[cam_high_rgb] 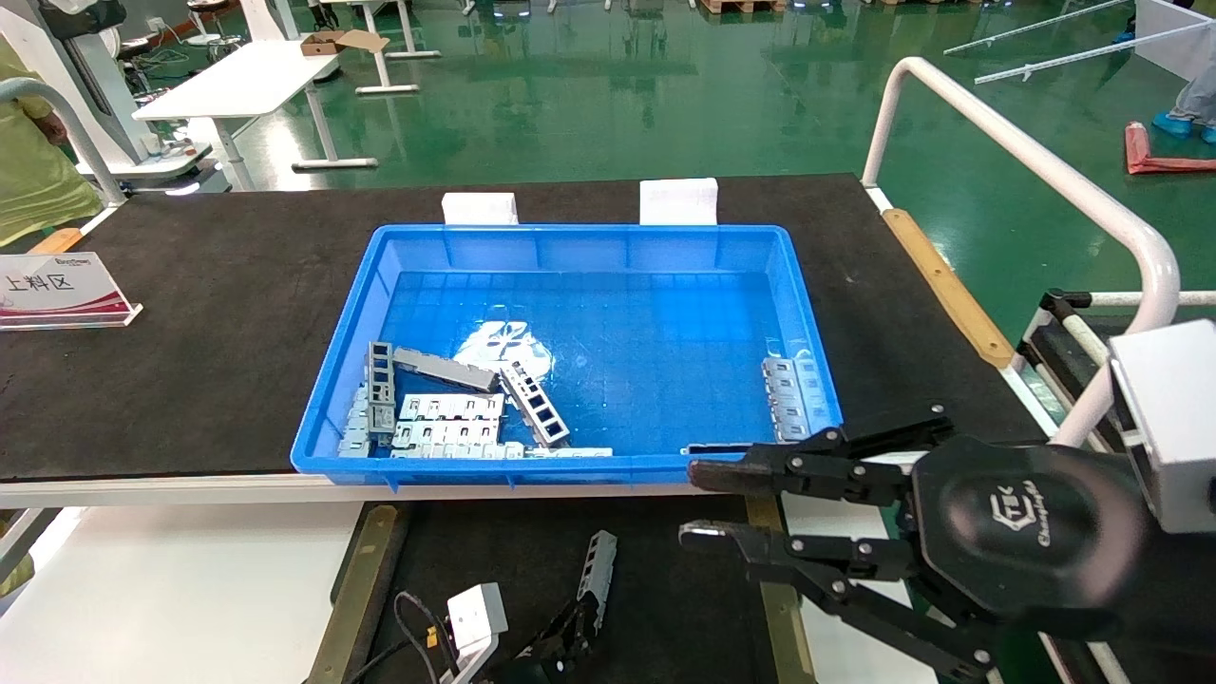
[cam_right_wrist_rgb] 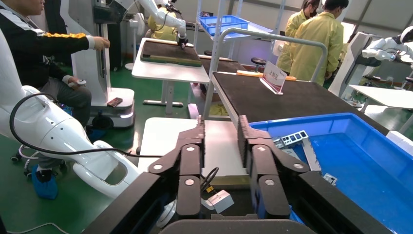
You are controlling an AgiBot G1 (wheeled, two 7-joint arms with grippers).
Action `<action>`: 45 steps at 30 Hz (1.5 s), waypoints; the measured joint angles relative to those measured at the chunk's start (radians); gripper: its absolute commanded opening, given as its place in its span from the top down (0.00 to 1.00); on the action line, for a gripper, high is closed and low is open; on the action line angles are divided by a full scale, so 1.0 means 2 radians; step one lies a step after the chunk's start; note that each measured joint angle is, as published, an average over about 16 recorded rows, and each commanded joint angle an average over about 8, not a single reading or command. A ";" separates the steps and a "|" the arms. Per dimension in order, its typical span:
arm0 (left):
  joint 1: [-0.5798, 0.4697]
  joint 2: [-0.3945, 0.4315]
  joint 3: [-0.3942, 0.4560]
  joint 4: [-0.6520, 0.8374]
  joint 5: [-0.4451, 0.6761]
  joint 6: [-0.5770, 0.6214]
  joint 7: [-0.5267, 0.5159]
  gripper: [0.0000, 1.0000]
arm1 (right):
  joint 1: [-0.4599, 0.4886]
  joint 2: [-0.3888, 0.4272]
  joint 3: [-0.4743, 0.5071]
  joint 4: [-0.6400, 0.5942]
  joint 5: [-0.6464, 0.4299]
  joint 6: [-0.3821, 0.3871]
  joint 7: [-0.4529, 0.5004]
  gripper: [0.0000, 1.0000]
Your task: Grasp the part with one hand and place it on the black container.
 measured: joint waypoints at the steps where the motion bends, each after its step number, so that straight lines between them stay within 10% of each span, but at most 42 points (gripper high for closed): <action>1: 0.000 0.000 0.001 0.000 0.001 0.000 -0.002 0.00 | 0.000 0.000 0.000 0.000 0.000 0.000 0.000 0.00; 26: -0.003 -0.018 0.026 -0.031 0.026 0.017 -0.039 0.00 | 0.000 0.000 -0.001 0.000 0.000 0.000 0.000 0.00; 45: -0.027 -0.154 0.116 -0.064 0.016 0.122 -0.038 0.00 | 0.000 0.000 -0.001 0.000 0.001 0.001 -0.001 0.00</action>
